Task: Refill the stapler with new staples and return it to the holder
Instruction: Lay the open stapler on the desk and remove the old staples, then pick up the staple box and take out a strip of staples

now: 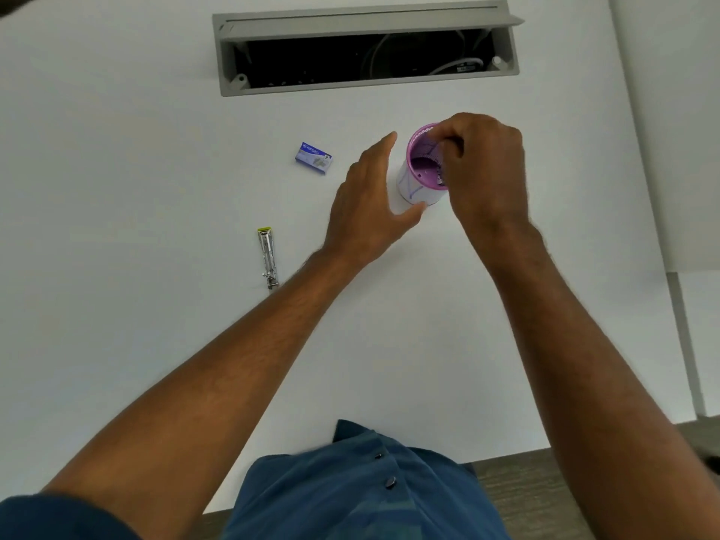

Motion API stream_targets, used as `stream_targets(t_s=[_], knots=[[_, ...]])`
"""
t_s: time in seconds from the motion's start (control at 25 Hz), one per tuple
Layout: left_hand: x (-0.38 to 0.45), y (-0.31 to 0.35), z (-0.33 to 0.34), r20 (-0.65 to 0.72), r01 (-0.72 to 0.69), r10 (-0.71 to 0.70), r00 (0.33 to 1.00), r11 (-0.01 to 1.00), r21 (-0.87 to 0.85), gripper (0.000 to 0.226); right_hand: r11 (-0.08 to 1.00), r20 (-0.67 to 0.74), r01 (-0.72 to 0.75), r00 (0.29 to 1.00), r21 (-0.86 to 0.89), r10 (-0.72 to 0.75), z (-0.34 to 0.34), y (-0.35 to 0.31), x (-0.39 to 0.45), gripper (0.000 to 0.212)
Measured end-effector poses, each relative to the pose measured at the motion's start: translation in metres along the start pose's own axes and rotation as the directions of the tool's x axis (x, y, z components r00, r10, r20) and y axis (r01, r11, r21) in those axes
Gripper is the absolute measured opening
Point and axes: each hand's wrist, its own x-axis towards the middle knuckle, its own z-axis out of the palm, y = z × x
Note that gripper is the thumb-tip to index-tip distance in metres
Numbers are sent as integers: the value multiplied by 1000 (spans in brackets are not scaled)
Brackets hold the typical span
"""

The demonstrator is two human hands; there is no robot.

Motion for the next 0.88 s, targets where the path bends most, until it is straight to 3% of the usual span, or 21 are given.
stream_targets(t_s=[0.2, 0.36, 0.52, 0.68, 0.88], knots=[[-68, -39, -56, -264, -38, 22, 964, 998, -58, 52, 975, -172, 54, 985, 217, -17, 3, -20, -51, 20], [-105, -84, -89, -371, 84, -95, 924, 995, -45, 39, 945, -42, 28, 999, 326, -16, 36, -37, -92, 21], [-118, -123, -104, -353, 217, -196, 915, 976, 20, 39, 941, 151, -31, 988, 336, -21, 82, -43, -110, 18], [-104, -147, -106, -257, 221, -174, 951, 961, 168, 43, 932, 244, -79, 970, 353, -10, 117, -39, -103, 23], [-68, -160, -100, -133, 164, -128, 983, 935, 313, 51, 904, 189, -102, 982, 416, 23, 148, -41, -58, 53]])
